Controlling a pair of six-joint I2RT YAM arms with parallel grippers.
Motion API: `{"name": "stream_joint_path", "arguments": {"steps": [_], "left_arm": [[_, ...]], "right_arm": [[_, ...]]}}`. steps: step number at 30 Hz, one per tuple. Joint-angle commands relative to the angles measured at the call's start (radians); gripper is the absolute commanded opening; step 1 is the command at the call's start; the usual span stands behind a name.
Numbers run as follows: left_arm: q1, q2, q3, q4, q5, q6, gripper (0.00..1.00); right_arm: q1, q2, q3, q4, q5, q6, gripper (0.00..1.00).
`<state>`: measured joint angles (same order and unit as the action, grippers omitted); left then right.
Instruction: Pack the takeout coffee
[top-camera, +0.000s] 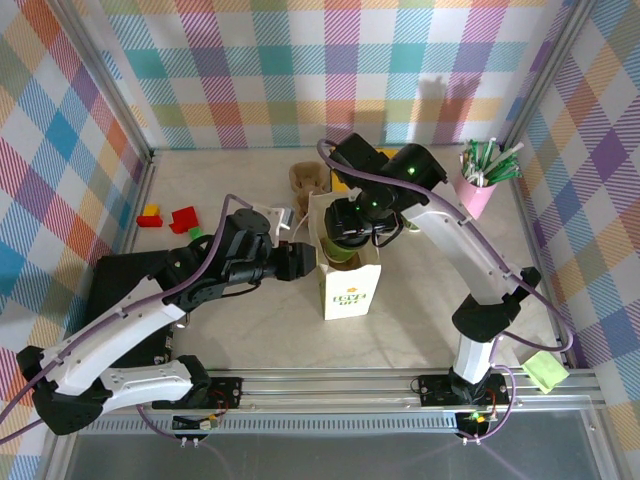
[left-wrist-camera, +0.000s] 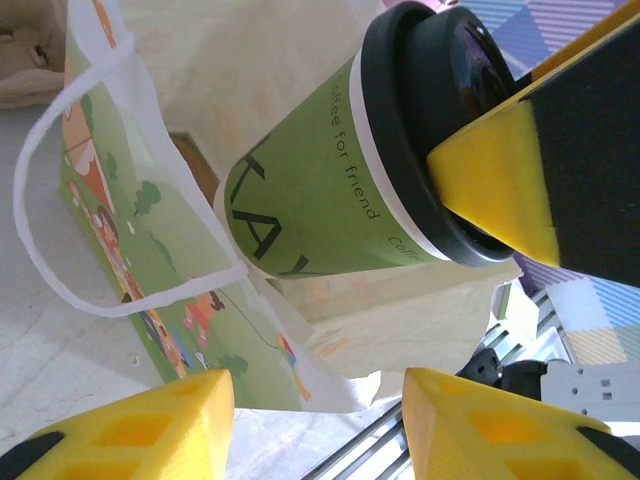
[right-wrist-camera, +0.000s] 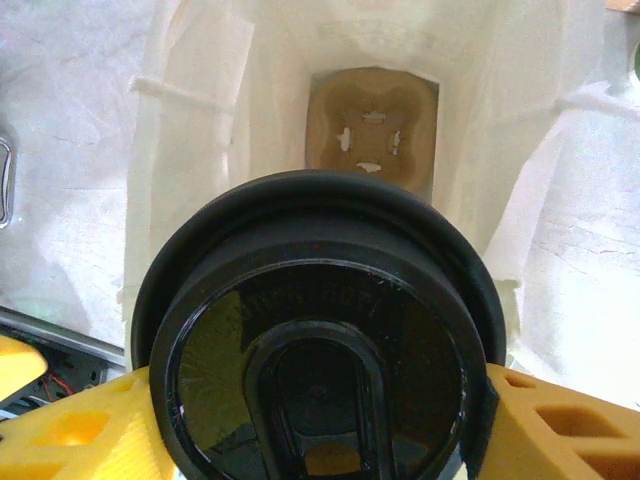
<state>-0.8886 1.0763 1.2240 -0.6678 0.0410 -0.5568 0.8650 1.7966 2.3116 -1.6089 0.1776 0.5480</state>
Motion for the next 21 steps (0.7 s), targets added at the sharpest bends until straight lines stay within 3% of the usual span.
{"name": "stream_joint_path", "arguments": {"steps": [1, 9, 21], "left_arm": [[0.002, 0.014, -0.038, 0.028, 0.062, 0.026, 0.45], [0.001, 0.045, -0.136, 0.161, 0.147, 0.037, 0.34], [0.000, 0.059, -0.102, 0.205, 0.160, 0.062, 0.32]], "right_arm": [[0.015, 0.010, -0.010, -0.158, -0.003, 0.045, 0.56], [0.016, 0.024, -0.046, -0.141, 0.001, 0.069, 0.56], [0.016, 0.029, -0.136, -0.097, -0.003, 0.093, 0.55]]}}
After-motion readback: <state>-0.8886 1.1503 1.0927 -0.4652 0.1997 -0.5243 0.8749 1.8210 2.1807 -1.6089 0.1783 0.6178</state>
